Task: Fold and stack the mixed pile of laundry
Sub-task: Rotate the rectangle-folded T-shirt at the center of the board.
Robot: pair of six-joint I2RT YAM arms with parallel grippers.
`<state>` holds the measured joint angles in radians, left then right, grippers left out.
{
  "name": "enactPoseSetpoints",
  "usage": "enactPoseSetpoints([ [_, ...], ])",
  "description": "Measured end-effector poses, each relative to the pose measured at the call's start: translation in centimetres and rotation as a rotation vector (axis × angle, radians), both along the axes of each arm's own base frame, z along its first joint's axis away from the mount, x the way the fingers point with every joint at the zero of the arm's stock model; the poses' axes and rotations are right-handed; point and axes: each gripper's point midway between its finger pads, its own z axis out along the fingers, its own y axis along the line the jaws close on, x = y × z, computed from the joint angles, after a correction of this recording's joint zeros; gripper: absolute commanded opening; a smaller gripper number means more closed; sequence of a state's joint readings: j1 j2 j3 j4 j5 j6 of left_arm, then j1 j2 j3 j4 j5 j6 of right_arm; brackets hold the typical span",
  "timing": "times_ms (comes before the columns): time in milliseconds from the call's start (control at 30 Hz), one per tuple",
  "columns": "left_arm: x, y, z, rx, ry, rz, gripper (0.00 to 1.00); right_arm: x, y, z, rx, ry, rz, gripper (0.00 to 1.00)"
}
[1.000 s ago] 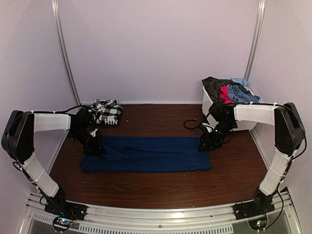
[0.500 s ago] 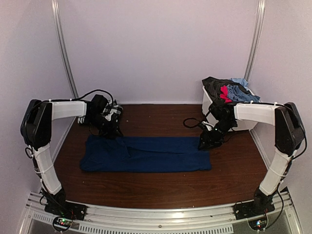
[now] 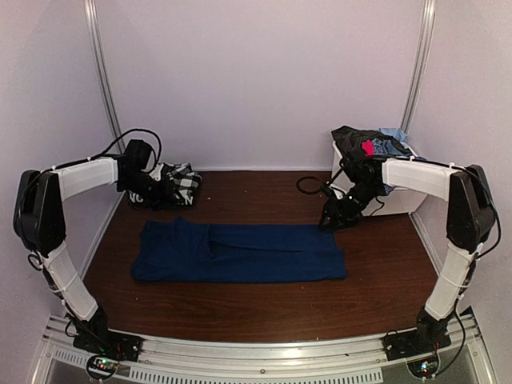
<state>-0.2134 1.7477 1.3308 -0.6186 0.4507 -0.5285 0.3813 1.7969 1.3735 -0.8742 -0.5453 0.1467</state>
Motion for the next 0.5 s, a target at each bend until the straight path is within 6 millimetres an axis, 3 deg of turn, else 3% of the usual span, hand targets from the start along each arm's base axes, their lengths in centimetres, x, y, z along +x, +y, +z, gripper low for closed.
enactPoseSetpoints([
  [167,1.4,3.0,-1.1,0.007,0.015,0.072,0.42,5.8,3.7,3.8,0.086,-0.117,0.011,0.48],
  [267,2.4,3.9,-2.5,0.014,0.046,0.081,0.41,8.4,7.0,5.4,0.152,-0.167,0.038,0.48],
  [367,4.3,4.2,-4.7,0.024,0.068,0.065,0.41,9.6,10.8,5.8,0.210,-0.176,0.081,0.48],
  [500,4.9,4.2,-7.2,0.040,0.107,0.028,0.41,10.0,15.9,5.5,0.287,-0.168,0.152,0.48],
])
